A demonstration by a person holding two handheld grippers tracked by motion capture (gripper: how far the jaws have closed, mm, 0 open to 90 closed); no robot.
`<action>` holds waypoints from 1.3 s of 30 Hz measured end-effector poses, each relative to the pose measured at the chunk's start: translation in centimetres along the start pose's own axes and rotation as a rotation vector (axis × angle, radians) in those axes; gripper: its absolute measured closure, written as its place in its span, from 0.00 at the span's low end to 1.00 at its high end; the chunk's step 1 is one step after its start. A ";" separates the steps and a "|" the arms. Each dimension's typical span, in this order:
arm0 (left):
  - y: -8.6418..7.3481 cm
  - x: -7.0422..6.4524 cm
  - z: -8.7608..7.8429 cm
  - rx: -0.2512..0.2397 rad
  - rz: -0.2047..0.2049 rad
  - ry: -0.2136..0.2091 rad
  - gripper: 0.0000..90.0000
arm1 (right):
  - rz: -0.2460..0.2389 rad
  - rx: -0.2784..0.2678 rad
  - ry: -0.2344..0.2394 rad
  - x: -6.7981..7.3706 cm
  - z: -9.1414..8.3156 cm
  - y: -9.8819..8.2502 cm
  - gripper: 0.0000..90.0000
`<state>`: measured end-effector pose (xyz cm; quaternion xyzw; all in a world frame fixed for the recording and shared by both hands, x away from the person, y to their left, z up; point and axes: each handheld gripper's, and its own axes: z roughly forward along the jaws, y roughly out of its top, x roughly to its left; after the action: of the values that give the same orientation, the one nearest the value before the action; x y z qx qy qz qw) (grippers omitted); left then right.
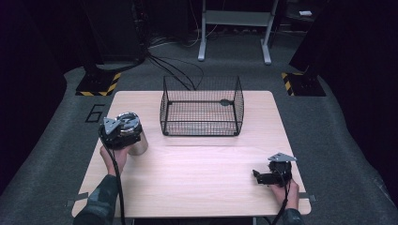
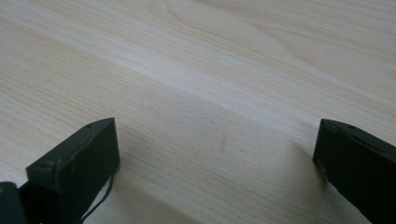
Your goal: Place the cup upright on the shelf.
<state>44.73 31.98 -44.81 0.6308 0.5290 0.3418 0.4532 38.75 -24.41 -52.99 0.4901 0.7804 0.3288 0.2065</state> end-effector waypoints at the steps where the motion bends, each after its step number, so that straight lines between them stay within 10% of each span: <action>1: 0.0 0.1 0.0 0.001 -0.001 -0.001 0.04 | 0.000 0.000 0.000 0.0 0.0 0.0 0.00; 18: 1.2 0.0 -2.3 -0.002 0.032 -0.070 0.04 | -0.005 -0.002 0.001 0.0 0.0 0.0 0.00; 39: 3.0 -3.1 -4.7 -0.015 0.105 -0.201 0.04 | -0.002 -0.009 -0.006 0.0 -0.1 -0.2 0.00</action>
<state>40.85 29.84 -40.12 0.6856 0.4444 0.3041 0.4900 38.53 -24.53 -53.04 0.4896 0.7788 0.3304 0.2113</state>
